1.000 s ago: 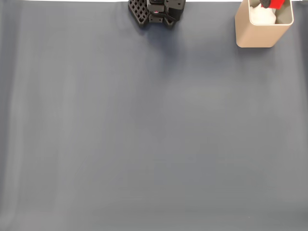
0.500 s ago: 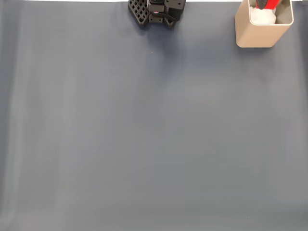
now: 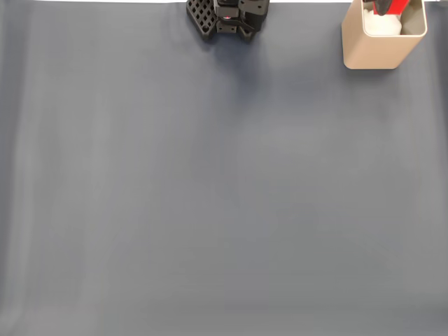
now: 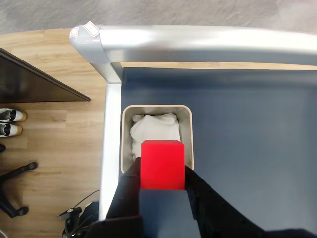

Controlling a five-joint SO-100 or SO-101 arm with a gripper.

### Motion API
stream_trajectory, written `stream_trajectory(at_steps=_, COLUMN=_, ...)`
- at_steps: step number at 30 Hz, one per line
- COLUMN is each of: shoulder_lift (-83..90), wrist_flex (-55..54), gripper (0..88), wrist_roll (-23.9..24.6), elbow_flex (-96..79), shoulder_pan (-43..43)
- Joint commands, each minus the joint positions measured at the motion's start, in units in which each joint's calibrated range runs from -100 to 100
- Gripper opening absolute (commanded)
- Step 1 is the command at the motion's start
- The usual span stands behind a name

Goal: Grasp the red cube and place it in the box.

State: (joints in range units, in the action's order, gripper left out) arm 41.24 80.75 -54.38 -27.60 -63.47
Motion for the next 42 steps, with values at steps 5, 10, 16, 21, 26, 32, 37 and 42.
stream_trajectory(at_steps=5, shoulder_lift=2.1, wrist_flex=-0.5, gripper=0.2, wrist_roll=-0.7, elbow_flex=1.4, shoulder_pan=0.9)
stream_trajectory(at_steps=10, shoulder_lift=2.0, wrist_flex=-0.5, gripper=0.2, wrist_roll=-1.1, elbow_flex=2.5, shoulder_pan=1.1)
stream_trajectory(at_steps=16, shoulder_lift=1.5, wrist_flex=-0.6, gripper=0.2, wrist_roll=-1.1, elbow_flex=3.5, shoulder_pan=1.2)
stream_trajectory(at_steps=21, shoulder_lift=1.5, wrist_flex=-1.0, gripper=0.4, wrist_roll=-1.4, elbow_flex=3.6, shoulder_pan=1.7)
stream_trajectory(at_steps=26, shoulder_lift=1.2, wrist_flex=-1.6, gripper=0.8, wrist_roll=-1.5, elbow_flex=4.8, shoulder_pan=1.7)
stream_trajectory(at_steps=32, shoulder_lift=0.7, wrist_flex=-2.3, gripper=1.5, wrist_roll=-1.3, elbow_flex=5.4, shoulder_pan=1.5)
stream_trajectory(at_steps=37, shoulder_lift=0.7, wrist_flex=-2.3, gripper=4.4, wrist_roll=-0.7, elbow_flex=5.2, shoulder_pan=1.3)
stream_trajectory(at_steps=42, shoulder_lift=0.7, wrist_flex=-2.4, gripper=10.8, wrist_roll=0.4, elbow_flex=5.1, shoulder_pan=1.6)
